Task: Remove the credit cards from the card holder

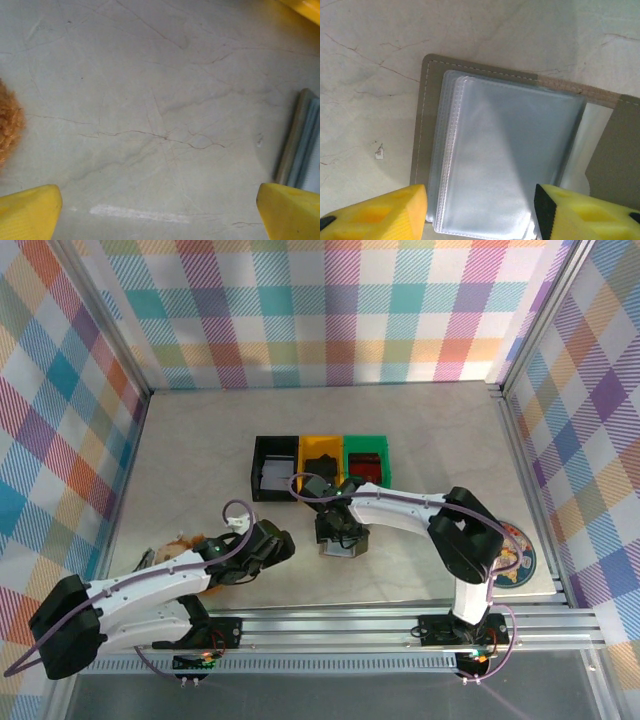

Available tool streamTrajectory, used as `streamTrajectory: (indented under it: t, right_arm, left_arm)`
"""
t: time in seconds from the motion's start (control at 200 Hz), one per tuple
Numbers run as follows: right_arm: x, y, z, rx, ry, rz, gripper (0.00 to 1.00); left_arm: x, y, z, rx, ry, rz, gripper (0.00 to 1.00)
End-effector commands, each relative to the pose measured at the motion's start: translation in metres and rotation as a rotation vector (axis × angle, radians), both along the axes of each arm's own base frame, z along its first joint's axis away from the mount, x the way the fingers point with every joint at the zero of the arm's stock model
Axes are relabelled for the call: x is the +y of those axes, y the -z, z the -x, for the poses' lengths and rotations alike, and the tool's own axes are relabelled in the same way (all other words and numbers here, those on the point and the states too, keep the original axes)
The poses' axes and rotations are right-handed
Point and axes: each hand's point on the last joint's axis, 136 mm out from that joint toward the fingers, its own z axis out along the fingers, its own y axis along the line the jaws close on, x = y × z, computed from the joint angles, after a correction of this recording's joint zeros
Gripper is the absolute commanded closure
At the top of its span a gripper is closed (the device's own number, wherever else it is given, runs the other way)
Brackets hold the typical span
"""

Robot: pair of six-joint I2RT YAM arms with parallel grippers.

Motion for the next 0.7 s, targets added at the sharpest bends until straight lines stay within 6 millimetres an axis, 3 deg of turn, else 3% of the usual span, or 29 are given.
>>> streamTrajectory:
  t: [0.0,0.215,0.28,0.56,0.695]
  right_arm:
    - [-0.013,-0.007,0.000,-0.029,0.006,0.006,0.41]
    - [-0.040,0.001,0.005,-0.008,0.041,-0.024,0.45]
    - [-0.046,0.003,0.006,0.000,0.056,-0.047,0.52]
    - [-0.056,-0.012,0.004,-0.062,0.018,-0.141,0.54]
    - [-0.072,-0.015,0.000,-0.081,0.054,-0.188,0.59]
  left_arm:
    - [-0.007,0.000,0.000,0.001,0.033,0.000,0.00]
    - [-0.013,-0.001,-0.004,-0.001,0.047,-0.008,0.00]
    - [-0.018,-0.001,-0.006,0.008,0.057,-0.006,0.00]
    - [-0.038,-0.005,-0.017,0.005,0.106,-0.008,0.00]
    - [-0.048,-0.009,-0.021,0.005,0.127,-0.001,0.00]
